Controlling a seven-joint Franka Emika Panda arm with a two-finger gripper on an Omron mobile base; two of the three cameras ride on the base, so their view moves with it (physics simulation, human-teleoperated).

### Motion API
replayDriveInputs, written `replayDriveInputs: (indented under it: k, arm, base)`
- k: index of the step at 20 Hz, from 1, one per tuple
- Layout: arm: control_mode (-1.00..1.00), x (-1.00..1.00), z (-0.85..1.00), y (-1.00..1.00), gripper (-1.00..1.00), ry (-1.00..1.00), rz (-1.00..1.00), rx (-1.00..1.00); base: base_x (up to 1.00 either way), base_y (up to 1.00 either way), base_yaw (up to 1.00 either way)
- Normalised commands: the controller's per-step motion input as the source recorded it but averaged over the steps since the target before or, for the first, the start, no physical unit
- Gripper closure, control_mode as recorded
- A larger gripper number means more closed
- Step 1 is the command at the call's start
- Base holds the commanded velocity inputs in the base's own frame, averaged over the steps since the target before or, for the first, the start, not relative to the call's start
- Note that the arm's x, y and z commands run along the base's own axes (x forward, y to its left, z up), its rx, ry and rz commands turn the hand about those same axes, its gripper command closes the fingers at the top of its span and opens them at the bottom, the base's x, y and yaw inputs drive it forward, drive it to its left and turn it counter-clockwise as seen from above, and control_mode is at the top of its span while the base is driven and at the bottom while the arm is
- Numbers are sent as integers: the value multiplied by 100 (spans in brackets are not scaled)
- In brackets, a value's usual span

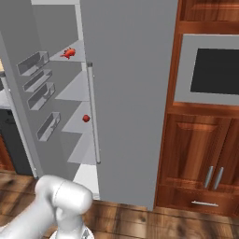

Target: There's a fish in the fridge that needs to be moved to the freezer for freezing. Pick up the fish from the fridge, place it on any shelf in the freezer, and close the fridge and freezer doors when done.

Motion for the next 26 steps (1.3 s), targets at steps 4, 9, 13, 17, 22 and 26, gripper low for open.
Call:
replayDriveInputs:
  k: [4,9,13,17,22,26]
  arm:
    - [-100,63,-44,28,-100,-2,0,0]
    - [-100,73,-48,17,-100,-4,0,0]
    - [-100,78,-50,33,-100,-6,0,0]
    - [-100,71,-46,57,-100,-1,0,0]
    - [-100,58,-44,57,-100,-2,0,0]
    - [-100,52,-28,25,-100,0,-1,0]
  base:
    - [0,0,0]
    - [0,0,0]
    - [0,0,0]
    - [0,0,0]
    - [0,0,0]
    - [0,0,0]
